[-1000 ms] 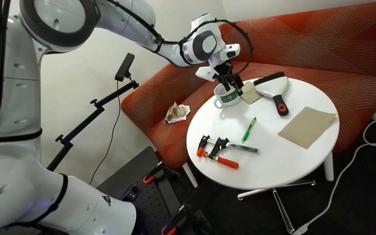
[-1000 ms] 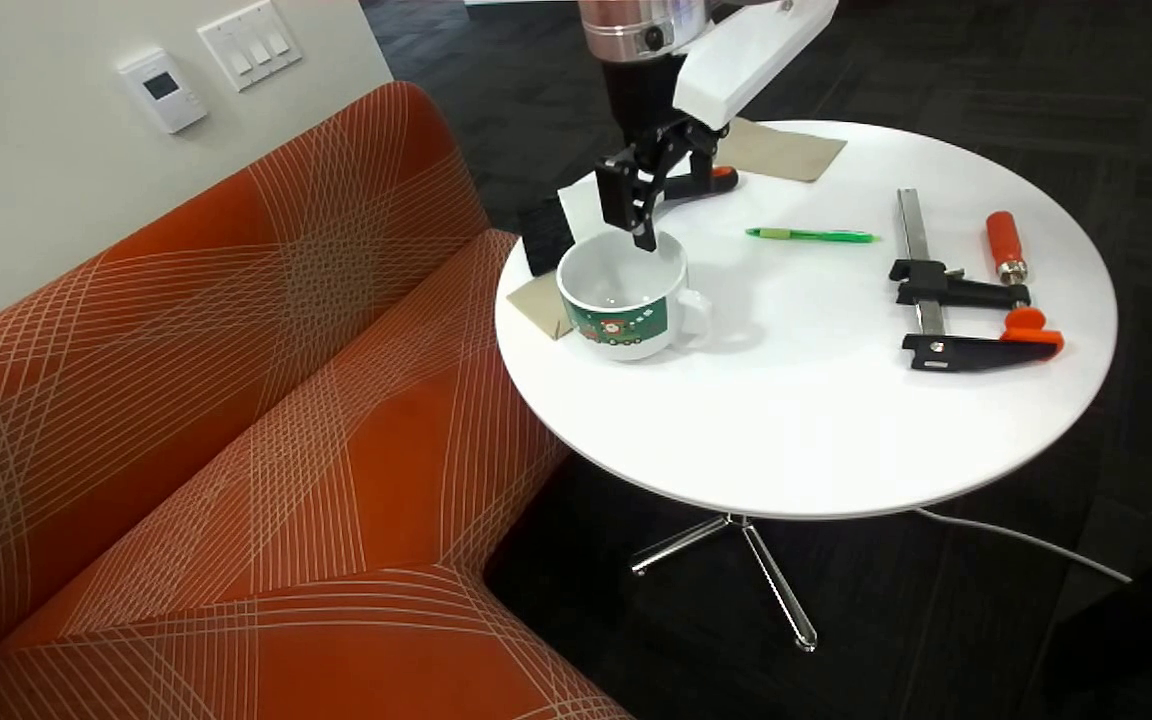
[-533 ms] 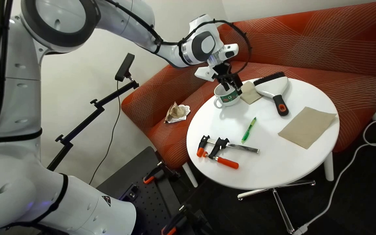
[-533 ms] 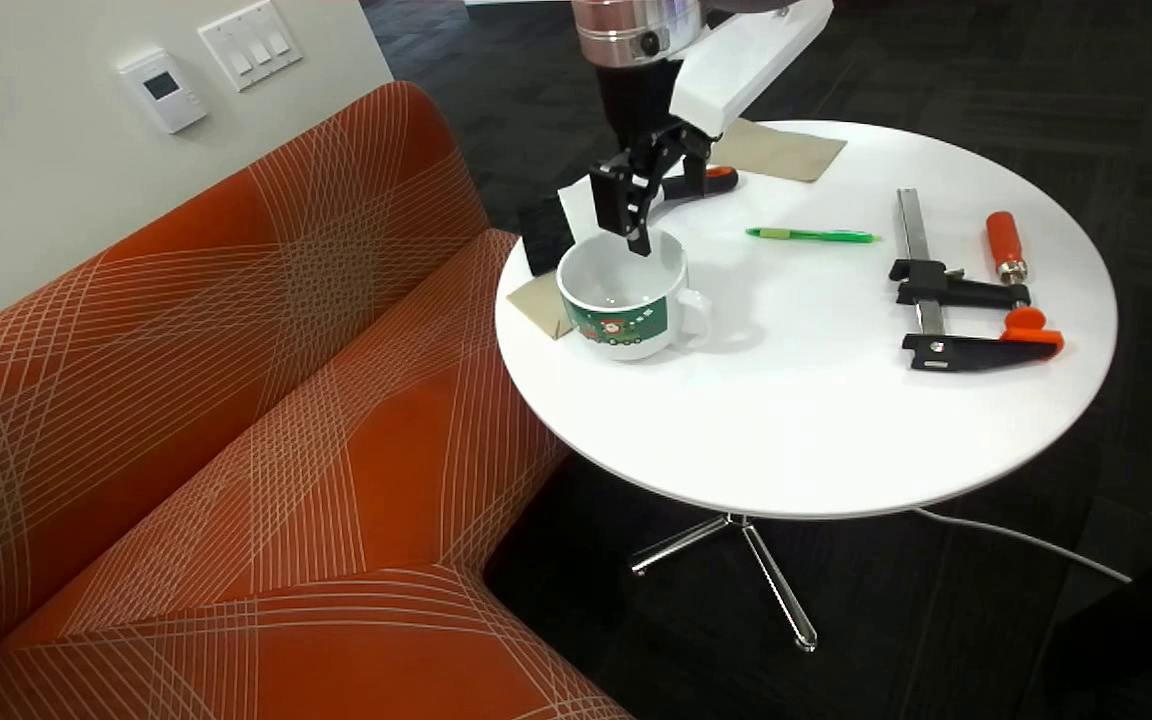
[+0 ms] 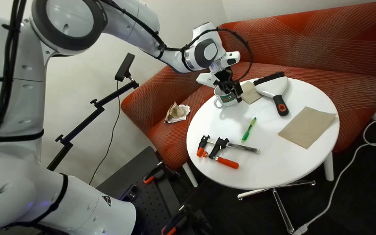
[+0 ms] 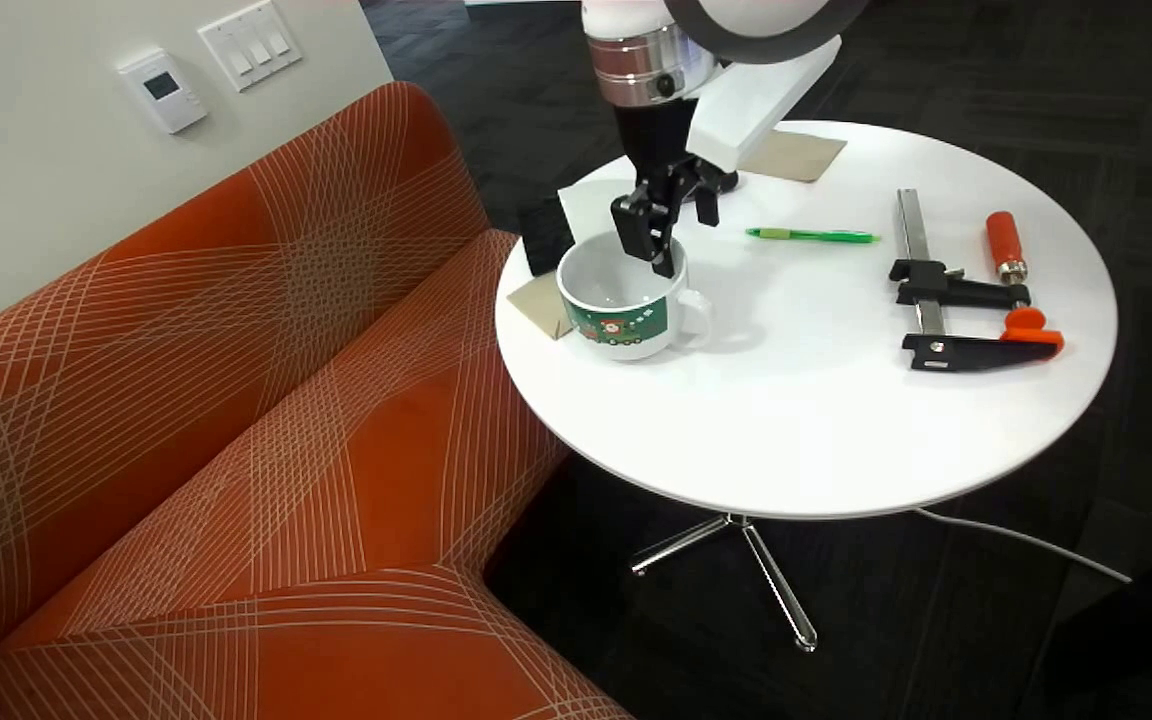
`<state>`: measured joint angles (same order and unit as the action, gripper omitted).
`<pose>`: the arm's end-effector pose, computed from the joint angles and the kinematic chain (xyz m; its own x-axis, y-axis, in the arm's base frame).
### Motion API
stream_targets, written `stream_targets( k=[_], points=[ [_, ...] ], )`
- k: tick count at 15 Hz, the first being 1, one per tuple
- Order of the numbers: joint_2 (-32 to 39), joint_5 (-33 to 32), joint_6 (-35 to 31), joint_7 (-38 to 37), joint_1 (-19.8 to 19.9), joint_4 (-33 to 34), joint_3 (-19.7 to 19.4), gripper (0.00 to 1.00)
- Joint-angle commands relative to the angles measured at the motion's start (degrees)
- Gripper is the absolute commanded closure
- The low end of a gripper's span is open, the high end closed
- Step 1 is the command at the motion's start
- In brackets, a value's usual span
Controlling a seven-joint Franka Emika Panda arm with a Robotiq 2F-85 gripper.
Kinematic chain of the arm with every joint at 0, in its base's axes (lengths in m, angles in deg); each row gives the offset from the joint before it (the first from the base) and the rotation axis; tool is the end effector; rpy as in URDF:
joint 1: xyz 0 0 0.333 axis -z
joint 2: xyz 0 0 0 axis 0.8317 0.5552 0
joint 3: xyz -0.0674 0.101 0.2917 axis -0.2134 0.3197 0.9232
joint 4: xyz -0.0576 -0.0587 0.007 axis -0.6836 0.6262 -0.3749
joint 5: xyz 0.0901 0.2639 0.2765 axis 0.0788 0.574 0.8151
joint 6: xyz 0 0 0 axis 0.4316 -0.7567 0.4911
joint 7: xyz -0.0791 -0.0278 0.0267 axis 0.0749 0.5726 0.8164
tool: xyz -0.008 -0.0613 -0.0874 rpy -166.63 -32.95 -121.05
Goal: Move the white and green mug to the right
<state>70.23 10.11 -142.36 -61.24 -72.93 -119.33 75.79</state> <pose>0.6436 0.1770 0.1146 0.9999 -0.0160 0.0050 -0.0164 -0.9947 0.1017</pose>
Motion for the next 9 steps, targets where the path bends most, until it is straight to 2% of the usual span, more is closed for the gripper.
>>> stream_targets(
  k=[1,7,9],
  points=[
    [0.78,-0.04,-0.86,0.98,-0.57,0.89,-0.67,0.51],
    [0.59,-0.04,-0.8,1.14,-0.95,1.3,-0.54,0.97],
    [0.42,-0.09,-0.45,0.98,-1.19,1.54,-0.61,1.0]
  ],
)
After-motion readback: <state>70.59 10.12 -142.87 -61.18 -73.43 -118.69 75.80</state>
